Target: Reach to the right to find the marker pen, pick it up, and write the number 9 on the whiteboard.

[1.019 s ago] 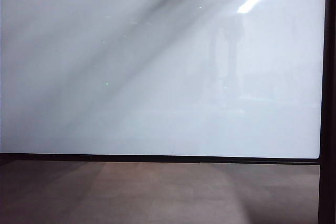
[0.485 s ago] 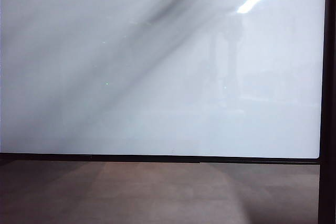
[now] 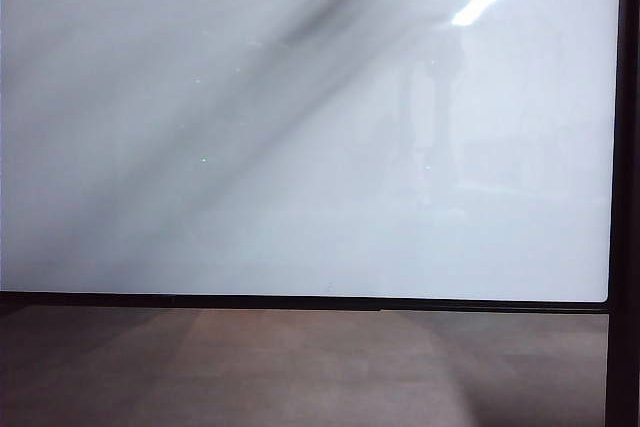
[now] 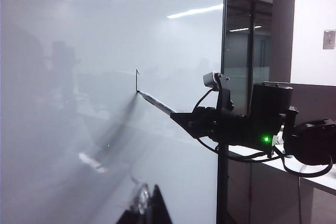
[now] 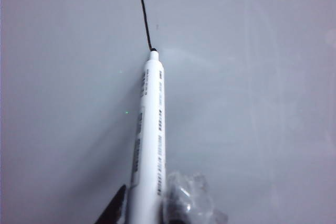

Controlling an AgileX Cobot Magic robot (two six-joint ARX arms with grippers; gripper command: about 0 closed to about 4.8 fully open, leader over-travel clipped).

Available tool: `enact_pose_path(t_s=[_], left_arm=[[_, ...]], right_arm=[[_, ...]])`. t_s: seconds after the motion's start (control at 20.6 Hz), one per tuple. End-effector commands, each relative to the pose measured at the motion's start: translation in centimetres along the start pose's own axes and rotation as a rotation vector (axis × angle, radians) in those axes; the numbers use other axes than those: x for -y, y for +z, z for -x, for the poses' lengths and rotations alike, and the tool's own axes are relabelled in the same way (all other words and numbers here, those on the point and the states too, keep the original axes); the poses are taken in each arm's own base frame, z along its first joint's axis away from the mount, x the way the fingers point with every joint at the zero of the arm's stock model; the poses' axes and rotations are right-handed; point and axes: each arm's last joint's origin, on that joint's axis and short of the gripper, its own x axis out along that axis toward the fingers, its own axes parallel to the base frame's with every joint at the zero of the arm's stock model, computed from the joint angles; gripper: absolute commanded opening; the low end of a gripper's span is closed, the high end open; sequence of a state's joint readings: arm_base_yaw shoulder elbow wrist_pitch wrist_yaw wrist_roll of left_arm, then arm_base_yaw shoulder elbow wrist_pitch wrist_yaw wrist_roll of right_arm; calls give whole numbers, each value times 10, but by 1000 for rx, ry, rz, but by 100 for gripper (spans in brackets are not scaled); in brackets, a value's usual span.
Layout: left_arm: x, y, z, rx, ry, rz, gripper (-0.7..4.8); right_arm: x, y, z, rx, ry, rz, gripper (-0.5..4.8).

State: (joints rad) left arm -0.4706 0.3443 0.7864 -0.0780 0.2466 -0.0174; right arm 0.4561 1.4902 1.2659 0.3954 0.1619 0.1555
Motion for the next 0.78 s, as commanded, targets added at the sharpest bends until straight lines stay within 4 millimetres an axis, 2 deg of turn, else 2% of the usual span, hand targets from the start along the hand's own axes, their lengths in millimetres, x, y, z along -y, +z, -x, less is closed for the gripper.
enact_pose_path(t_s=[0.05,0.53,0.78], left_arm=[[0,2,0,15,-2,-5,-5],[0,2,0,14,-1,-5,-5],[0,2,0,13,-1,-5,-5]], right_arm=[[3,4,1,12,-51,3,-3],[31,14,4,8,-127,19,-3],[34,17,6,10,-113,20,-3]])
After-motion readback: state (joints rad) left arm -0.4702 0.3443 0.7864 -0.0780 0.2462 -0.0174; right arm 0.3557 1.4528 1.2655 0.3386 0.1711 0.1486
